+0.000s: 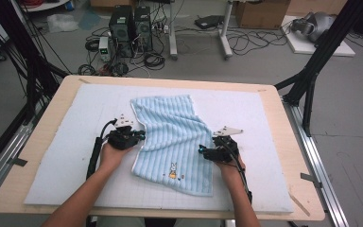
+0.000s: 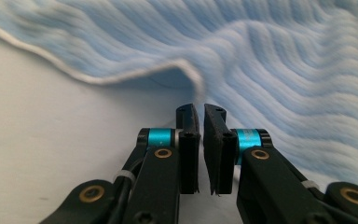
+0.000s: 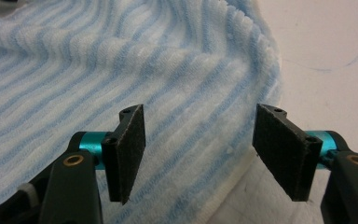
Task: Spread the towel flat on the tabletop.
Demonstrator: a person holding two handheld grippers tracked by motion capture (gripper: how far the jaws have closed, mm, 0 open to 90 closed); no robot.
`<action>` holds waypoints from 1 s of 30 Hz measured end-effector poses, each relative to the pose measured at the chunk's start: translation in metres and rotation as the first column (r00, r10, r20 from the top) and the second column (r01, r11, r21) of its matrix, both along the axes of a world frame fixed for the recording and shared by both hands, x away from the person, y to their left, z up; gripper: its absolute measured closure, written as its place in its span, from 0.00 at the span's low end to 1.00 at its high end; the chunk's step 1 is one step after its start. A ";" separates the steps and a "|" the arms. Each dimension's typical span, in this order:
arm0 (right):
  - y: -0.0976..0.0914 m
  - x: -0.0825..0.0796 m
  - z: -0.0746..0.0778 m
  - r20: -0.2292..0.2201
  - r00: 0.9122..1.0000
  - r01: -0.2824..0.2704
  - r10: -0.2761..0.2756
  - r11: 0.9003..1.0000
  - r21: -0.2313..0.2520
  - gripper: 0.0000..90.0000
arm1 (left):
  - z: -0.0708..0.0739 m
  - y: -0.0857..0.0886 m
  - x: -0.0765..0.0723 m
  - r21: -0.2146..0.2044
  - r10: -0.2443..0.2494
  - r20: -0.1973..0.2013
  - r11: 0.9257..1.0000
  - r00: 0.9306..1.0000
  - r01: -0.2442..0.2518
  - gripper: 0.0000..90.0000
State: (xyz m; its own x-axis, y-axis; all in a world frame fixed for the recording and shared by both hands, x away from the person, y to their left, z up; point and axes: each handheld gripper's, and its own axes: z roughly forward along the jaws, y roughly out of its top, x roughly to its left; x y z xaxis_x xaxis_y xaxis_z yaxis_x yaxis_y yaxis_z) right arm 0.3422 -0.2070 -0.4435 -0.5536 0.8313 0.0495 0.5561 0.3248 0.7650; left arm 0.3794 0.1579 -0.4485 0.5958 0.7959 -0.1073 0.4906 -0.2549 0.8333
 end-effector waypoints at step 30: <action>0.011 -0.002 0.000 0.006 0.998 -0.069 0.069 0.998 0.002 0.41 | -0.002 -0.030 -0.013 0.109 -0.104 0.002 0.989 0.995 0.103 0.95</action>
